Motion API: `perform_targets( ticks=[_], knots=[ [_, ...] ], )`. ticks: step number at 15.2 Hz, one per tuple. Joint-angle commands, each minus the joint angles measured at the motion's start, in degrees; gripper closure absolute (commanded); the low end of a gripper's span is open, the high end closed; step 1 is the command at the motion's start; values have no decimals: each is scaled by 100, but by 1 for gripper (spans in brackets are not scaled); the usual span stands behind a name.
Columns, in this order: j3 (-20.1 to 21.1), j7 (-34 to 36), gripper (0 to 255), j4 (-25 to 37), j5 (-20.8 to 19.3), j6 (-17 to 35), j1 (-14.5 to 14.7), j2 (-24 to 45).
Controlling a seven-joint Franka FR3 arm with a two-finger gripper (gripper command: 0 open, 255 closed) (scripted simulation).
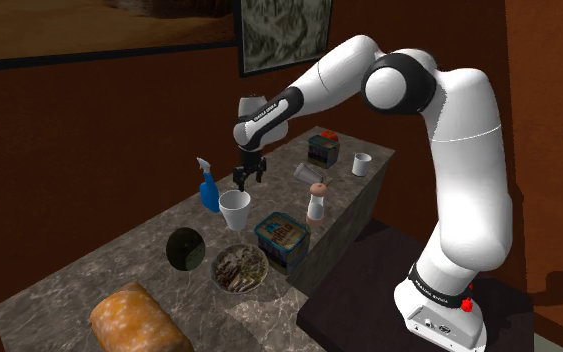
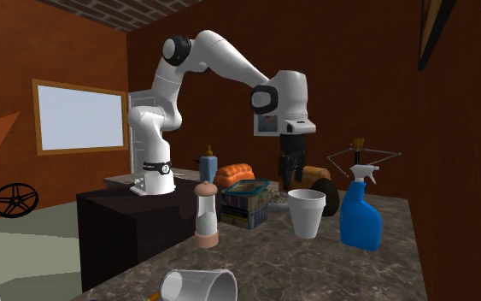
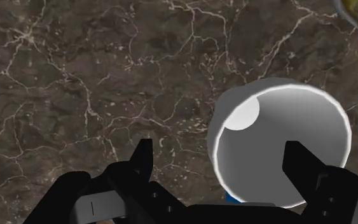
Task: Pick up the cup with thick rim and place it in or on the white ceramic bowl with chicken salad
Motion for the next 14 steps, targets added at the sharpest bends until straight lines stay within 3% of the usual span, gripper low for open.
perform_targets(
  ticks=[1,14],
  knots=[
    [18,27,0,485,8,-33,18,499],
    [42,21,0,656,31,339,41,1057]
  ],
)
